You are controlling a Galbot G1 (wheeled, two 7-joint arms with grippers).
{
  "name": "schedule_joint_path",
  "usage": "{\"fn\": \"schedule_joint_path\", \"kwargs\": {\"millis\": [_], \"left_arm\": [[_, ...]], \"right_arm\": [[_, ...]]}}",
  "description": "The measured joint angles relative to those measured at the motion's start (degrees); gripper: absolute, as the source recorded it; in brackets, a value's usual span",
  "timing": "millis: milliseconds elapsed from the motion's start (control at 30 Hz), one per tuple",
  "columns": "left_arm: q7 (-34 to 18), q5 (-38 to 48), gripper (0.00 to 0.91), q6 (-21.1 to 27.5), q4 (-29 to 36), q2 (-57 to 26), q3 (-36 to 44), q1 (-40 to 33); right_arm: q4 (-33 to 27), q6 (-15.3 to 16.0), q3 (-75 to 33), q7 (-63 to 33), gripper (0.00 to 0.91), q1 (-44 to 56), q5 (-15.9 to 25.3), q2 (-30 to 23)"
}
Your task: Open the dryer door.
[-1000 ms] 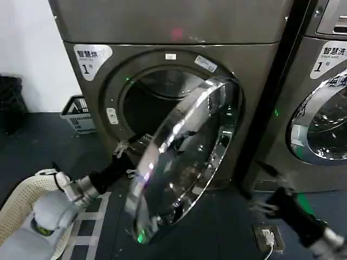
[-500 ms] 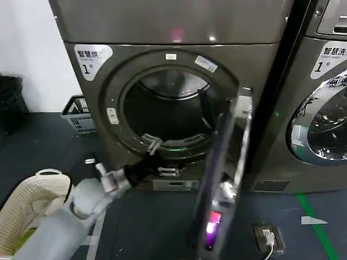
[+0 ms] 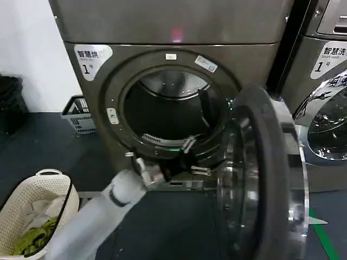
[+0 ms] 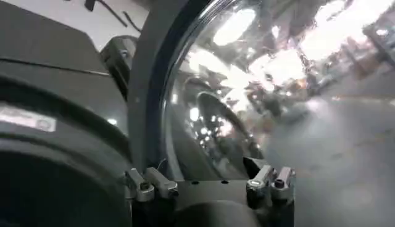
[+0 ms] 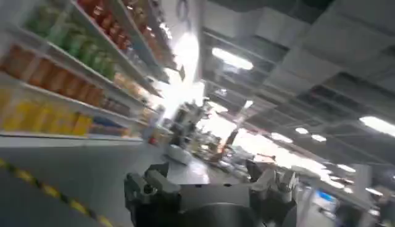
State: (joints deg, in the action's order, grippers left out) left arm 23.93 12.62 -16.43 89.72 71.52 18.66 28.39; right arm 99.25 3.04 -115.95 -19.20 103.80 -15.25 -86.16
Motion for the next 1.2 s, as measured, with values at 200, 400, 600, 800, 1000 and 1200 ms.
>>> {"fn": "schedule_joint_path", "kwargs": {"millis": [200,400,600,800,1000,1200], "left_arm": [[-0.13,-0.75,0.907,0.2,-3.47,3.23,1.41,-1.79],[-0.22,-0.73,0.907,0.39,-6.71,6.1,1.83,-3.45],[-0.21,-0.35,0.907,0.44,-8.24,6.95,1.86,-4.51],[-0.13,-0.2,0.907,0.38,-9.07,7.29,1.87,-4.93],[-0.02,-0.13,0.907,0.33,-9.08,7.33,1.89,-5.01],[0.05,-0.01,0.907,0.31,-9.39,7.68,2.0,-5.41]], "right_arm": [[-0.67,-0.92,-0.83,0.02,0.907,0.0,-0.13,-0.2],[-0.38,-1.17,-1.07,0.27,0.907,0.18,-0.4,-0.43],[-0.28,-1.17,-1.1,0.3,0.907,0.2,-0.46,-0.49],[0.25,-1.06,-1.1,0.39,0.907,0.12,-0.47,-0.62],[0.56,-1.05,-1.23,0.42,0.907,0.18,-0.55,-0.64],[0.65,-1.01,-1.24,0.46,0.907,0.35,-0.61,-0.68]]}}
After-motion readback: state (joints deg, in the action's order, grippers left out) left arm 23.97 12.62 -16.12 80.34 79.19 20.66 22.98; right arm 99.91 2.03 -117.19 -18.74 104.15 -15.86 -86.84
